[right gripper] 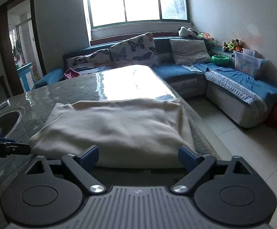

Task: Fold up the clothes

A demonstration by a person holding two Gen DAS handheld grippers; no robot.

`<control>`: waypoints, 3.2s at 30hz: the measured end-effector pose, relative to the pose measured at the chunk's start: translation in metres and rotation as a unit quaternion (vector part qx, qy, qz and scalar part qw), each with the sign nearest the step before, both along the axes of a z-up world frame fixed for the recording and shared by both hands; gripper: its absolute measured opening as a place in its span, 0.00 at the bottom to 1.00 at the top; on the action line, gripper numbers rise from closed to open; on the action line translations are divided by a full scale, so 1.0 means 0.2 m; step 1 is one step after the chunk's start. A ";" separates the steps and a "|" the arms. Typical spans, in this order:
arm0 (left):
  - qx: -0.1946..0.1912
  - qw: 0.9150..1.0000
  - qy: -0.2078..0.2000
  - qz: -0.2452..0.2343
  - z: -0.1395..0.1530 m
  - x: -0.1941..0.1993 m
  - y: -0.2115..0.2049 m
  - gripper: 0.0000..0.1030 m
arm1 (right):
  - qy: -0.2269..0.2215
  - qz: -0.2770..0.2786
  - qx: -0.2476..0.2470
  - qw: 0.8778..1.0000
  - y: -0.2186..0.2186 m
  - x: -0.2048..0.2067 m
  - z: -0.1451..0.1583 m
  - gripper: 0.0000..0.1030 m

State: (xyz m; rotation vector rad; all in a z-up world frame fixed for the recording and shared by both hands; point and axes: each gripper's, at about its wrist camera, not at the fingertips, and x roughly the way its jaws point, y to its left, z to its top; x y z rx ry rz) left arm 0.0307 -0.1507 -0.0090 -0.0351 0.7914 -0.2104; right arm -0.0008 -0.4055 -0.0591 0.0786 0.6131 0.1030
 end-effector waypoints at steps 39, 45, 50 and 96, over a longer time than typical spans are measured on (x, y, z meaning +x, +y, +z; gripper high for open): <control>0.000 1.000 -0.022 -0.012 0.01 -0.32 0.04 1.00 | -0.023 -0.004 -0.014 1.000 0.20 -0.26 0.03 1.00; 0.003 0.999 -0.030 -0.013 0.01 -0.37 0.04 1.00 | -0.032 -0.001 -0.019 0.999 0.22 -0.31 0.05 1.00; 0.003 0.999 -0.034 -0.014 0.02 -0.40 0.04 1.00 | -0.036 0.000 -0.019 0.999 0.24 -0.34 0.05 1.00; 0.019 0.998 -0.048 -0.040 0.03 -0.48 -0.05 1.00 | -0.037 -0.009 -0.024 0.999 0.26 -0.41 0.04 1.00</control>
